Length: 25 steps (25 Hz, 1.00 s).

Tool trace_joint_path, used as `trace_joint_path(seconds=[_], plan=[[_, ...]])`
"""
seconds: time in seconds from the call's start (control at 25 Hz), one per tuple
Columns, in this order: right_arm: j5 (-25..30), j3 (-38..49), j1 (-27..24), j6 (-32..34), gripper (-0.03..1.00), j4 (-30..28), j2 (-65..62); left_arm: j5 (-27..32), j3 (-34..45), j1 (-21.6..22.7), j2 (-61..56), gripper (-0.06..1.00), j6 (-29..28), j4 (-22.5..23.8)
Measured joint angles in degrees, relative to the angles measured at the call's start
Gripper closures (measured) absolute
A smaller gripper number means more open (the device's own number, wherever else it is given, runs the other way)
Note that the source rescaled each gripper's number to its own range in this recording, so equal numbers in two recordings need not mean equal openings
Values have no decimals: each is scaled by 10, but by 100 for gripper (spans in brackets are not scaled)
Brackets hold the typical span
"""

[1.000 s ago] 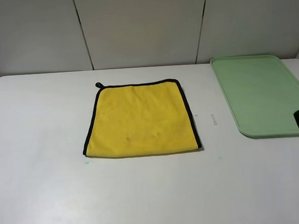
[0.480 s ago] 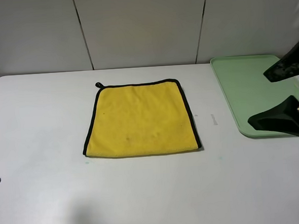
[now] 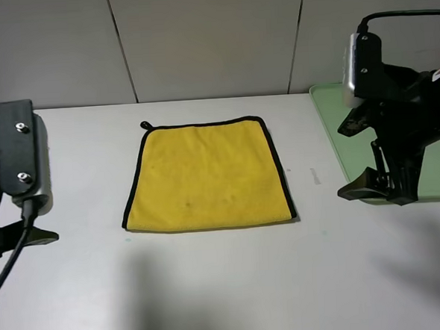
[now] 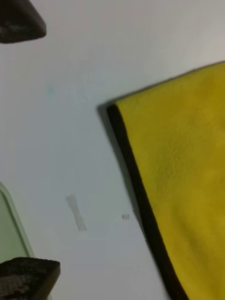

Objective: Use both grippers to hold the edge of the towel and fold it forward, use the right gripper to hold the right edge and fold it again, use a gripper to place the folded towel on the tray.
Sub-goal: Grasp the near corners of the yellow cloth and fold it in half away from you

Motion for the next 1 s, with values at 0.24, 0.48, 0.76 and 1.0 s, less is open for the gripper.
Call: trace_joint_path(seconds=[0.24, 0.48, 0.76, 1.0], plan=[[-59, 0, 0, -49, -3, 0, 55, -76, 0, -1, 105, -5, 92, 0], [-97, -1, 0, -63, -3, 5, 110, -183, 0, -1, 206, -5, 155, 0], [-116, -1, 0, -66, -3, 14, 160, -272, -1, -1, 295, -4, 224, 0], [-131, -1, 0, -81, -3, 40, 179, -328, -1, -1, 334, -4, 275, 0]])
